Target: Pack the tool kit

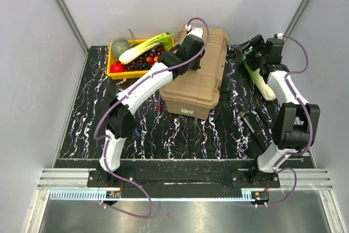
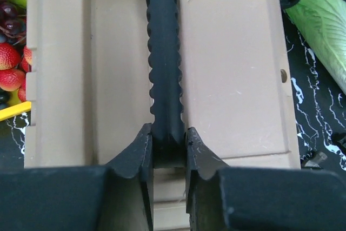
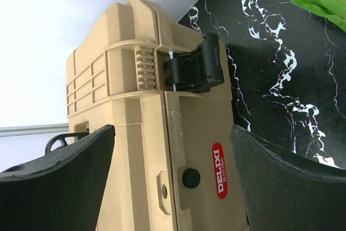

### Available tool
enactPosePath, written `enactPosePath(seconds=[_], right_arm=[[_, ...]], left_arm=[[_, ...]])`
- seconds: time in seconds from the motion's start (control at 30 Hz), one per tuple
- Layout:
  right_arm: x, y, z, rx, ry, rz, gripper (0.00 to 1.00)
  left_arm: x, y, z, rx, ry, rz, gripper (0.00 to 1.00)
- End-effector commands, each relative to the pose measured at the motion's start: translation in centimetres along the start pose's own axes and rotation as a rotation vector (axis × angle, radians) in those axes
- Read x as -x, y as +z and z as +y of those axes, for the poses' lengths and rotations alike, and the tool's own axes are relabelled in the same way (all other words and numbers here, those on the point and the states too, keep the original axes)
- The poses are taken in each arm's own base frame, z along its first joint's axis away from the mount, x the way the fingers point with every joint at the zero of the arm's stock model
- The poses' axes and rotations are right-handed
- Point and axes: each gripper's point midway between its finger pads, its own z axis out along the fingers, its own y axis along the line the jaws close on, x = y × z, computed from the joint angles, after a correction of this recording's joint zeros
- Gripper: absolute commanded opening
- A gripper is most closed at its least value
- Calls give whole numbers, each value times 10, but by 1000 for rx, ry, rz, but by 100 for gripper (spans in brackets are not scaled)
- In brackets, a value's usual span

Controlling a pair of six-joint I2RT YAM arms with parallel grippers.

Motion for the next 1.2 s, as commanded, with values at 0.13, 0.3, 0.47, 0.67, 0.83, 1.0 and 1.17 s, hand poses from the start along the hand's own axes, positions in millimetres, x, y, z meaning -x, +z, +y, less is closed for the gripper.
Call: enactPosePath(seconds=[0.13,0.3,0.47,0.67,0.83,1.0,1.17], right_arm=[[11,-24,34,87,-18,-25,93],[3,-23,37,116,-29,22,93],[-21,-31,36,147,-29,127,92],[-49,-46,14,108,-12,199,91],[-58,-55,2,75,-75,212,90],[-83,-59,11,66,-220,278,88],[-102,-57,25,79,-296,312,88]], left_arm=[[102,-58,-16,-121,-80,-241,0],[145,-99,-11,-182,-170,-359,0],[167,-122,1,-258,-303,-419,0],[187,-132,7,-350,-406,-440,0],[192,-138,21,-352,-431,-448,0],[194,-140,38,-382,-474,-433,0],[193,-142,61,-394,-525,-419,0]])
